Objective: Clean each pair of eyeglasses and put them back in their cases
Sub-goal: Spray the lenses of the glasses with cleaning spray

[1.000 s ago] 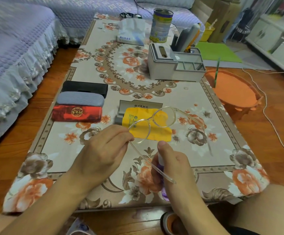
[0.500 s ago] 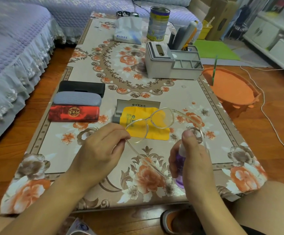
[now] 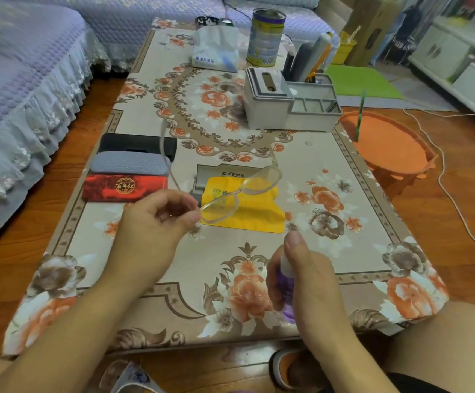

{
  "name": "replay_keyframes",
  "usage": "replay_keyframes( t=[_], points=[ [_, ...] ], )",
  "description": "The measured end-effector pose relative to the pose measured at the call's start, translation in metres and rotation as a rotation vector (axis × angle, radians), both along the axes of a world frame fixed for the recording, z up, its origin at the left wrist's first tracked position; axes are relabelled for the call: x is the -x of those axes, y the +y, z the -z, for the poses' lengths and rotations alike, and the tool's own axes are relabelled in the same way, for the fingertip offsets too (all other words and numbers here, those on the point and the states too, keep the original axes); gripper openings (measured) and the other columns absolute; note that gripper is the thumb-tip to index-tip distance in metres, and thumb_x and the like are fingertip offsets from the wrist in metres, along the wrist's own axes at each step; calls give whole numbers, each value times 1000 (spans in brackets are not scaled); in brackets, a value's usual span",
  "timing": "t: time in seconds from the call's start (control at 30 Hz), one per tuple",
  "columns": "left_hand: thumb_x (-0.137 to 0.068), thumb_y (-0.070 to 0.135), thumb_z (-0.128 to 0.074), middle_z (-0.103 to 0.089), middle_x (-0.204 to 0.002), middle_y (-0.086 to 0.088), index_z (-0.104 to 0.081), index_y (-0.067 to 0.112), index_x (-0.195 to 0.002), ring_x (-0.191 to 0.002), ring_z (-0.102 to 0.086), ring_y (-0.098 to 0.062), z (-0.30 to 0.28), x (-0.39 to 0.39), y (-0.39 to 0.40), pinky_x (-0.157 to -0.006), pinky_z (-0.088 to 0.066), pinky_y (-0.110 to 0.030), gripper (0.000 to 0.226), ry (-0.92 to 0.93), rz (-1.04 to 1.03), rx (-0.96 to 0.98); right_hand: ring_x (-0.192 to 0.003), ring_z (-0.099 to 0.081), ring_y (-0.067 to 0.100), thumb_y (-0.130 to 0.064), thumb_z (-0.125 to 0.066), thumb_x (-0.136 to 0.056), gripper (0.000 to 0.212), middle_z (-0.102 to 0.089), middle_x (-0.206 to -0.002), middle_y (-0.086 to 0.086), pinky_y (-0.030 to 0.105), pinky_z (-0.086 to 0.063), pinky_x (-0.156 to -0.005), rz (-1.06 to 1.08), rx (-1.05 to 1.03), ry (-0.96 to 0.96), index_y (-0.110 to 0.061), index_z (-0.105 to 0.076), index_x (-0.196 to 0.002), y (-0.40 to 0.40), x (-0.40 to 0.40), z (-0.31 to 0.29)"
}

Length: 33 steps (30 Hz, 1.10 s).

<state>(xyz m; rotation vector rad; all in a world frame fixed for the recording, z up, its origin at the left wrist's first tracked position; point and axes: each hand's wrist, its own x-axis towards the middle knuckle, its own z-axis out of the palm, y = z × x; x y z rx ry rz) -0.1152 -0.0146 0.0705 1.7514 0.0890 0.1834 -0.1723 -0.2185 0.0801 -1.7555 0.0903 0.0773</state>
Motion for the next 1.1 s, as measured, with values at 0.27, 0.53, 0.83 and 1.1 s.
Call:
replay_keyframes(
  t=[0.27, 0.53, 0.83, 1.1],
  points=[
    [-72, -6, -56, -69, -74, -14, -75, -2, -74, -69, -64, -20, -16, -9, 21, -63, -59, -20, 20, 653, 78, 863, -47, -43, 10, -76, -35, -82, 80, -46, -45, 2, 32, -34, -57, -148, 34, -17, -4, -50, -52, 28, 13, -4],
    [-75, -7, -60, -66, -75, -14, -73, -4, -78, -66, -64, -21, -14, -6, 21, -57, -59, -23, 14, 719, 96, 895, -45, -45, 8, -74, -32, -84, 73, -48, -43, 2, 35, -36, -56, -134, 78, -13, -13, -48, -46, 36, 10, -10],
    [-74, -5, -59, -70, -74, -14, -77, 0, -64, -64, -65, -19, -18, -5, 20, -62, -59, -21, 21, 718, 91, 843, -40, -42, 19, -76, -36, -78, 79, -47, -44, 11, 26, -34, -48, -27, -64, 3, -2, -53, -55, 12, 2, -10],
    [-74, -4, -58, -70, -74, -14, -78, 1, -64, -66, -64, -19, -19, -4, 20, -61, -59, -21, 22, 723, 102, 820, -40, -40, 24, -69, -43, -74, 62, -45, -45, 17, 28, -33, -47, 75, -143, 27, -14, -56, -48, -11, -8, -10]
  ],
)
